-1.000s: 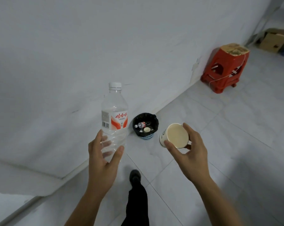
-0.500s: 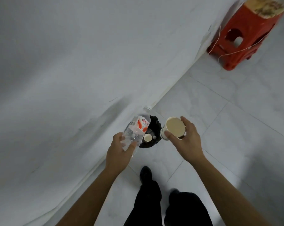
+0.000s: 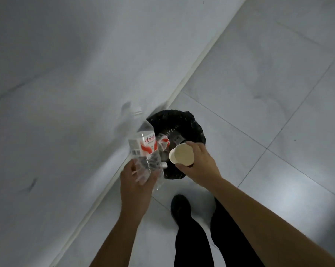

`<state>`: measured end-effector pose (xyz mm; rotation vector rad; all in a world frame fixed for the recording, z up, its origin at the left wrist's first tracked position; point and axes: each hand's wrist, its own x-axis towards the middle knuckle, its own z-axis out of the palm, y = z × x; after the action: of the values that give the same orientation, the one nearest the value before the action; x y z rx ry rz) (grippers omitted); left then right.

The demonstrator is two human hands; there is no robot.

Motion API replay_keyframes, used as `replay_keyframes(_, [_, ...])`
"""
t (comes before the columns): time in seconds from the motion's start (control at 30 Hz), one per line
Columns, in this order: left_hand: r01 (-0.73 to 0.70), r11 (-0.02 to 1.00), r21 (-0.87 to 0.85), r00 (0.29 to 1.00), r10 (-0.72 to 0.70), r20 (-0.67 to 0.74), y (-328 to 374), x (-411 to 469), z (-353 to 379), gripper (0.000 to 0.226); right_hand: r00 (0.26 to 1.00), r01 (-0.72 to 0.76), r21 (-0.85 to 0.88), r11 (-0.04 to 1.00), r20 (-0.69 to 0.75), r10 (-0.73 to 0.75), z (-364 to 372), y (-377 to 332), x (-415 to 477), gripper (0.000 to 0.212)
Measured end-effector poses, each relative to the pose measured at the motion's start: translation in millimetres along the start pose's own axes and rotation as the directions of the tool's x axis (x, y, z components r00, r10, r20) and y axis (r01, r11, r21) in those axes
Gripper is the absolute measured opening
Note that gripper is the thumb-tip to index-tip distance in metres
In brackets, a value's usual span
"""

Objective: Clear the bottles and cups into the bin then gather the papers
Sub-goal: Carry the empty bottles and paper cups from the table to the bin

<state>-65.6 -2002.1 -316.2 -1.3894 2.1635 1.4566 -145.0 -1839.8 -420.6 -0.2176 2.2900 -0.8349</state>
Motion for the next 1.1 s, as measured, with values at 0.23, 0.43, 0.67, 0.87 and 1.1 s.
replay_keyframes(0.23, [-0.092, 0.970, 0.224, 0.992, 0.108, -0.061, -67.0, 54.4, 14.3, 0.059, 0.983, 0.090, -0.331, 0.939, 0.178, -0.032, 83.4, 52.7, 56.9, 0.087])
replay_keyframes(0.43, [-0.263, 0.708, 0.655, 0.960, 0.257, 0.108, -81.1, 95.0, 40.3, 0.075, 0.990, 0.127, -0.199, 0.972, 0.082, -0.113, 66.5, 65.1, 35.7, 0.070])
replay_keyframes(0.67, [-0.407, 0.366, 0.837, 0.869, 0.438, 0.231, -88.2, 113.4, 75.5, 0.055, 0.946, 0.200, -0.439, 0.876, 0.320, -0.055, 17.0, 109.5, 11.4, 0.074])
replay_keyframes(0.87, [-0.406, 0.542, 0.736, 0.859, 0.501, 0.105, -69.2, 68.4, 66.0, 0.056, 0.991, -0.011, -0.268, 0.963, 0.125, 0.046, -10.1, 100.5, -25.4, 0.062])
replay_keyframes(1.1, [-0.308, 0.887, 0.343, 0.946, 0.323, 0.013, 23.2, -81.4, 22.5, 0.058, 0.971, -0.161, 0.021, 0.987, -0.176, 0.162, -116.0, 19.6, -140.1, 0.062])
